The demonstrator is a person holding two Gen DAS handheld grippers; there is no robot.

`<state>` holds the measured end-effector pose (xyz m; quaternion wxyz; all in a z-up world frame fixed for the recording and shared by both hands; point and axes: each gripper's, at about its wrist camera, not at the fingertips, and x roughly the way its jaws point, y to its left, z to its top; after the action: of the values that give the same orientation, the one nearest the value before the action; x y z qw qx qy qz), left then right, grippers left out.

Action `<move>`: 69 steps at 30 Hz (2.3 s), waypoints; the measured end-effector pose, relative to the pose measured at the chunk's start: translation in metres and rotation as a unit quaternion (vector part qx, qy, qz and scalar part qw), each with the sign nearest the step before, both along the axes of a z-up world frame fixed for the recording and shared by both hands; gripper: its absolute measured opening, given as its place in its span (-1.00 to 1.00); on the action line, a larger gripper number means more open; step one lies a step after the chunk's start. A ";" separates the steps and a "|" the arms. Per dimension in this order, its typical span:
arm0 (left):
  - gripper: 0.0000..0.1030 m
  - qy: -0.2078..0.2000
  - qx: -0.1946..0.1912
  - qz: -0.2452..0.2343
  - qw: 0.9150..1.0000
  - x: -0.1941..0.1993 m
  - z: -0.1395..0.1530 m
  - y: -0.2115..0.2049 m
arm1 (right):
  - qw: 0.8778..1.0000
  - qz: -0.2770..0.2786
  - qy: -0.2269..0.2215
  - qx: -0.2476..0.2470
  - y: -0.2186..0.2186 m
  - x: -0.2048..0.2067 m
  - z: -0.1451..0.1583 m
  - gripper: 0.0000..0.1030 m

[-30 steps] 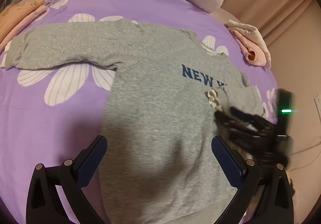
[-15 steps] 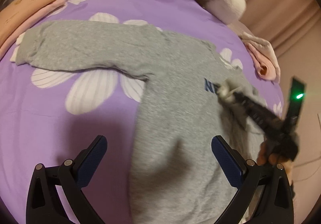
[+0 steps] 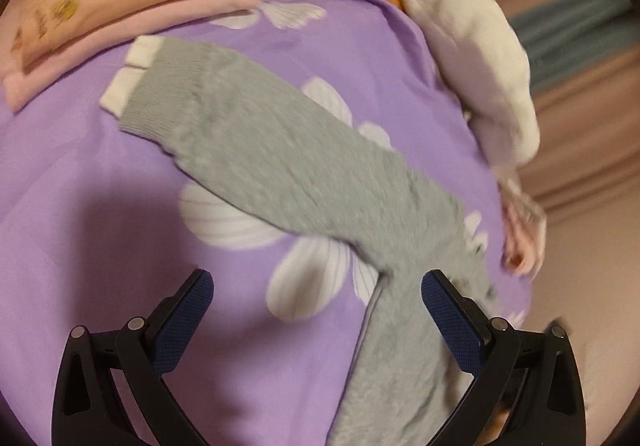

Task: Fold small clothes

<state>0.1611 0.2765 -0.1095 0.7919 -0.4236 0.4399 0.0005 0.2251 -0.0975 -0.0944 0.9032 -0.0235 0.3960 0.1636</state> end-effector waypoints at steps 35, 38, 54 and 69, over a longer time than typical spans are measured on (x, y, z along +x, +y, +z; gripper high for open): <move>-0.92 -0.069 0.143 0.048 0.986 0.067 0.056 -0.012 | 0.997 -0.031 -0.024 0.069 -0.088 -0.077 0.029 -0.56; -0.93 -0.107 0.197 -0.023 0.974 0.076 0.088 -0.073 | 0.995 -0.044 -0.021 0.083 -0.102 -0.082 0.028 -0.56; -0.02 -0.036 0.333 -0.305 0.891 0.086 0.029 -0.307 | 0.989 -0.073 0.013 0.128 -0.146 -0.098 0.014 -0.33; 0.72 -0.071 0.249 -0.335 0.906 0.014 0.040 -0.244 | 0.983 -0.019 0.029 0.182 -0.117 -0.090 0.021 -0.20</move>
<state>0.1750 0.0325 -0.0698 0.8543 -0.0395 0.4840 -0.1851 0.1349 -0.2141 -0.0737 0.8837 0.1534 0.3860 0.2158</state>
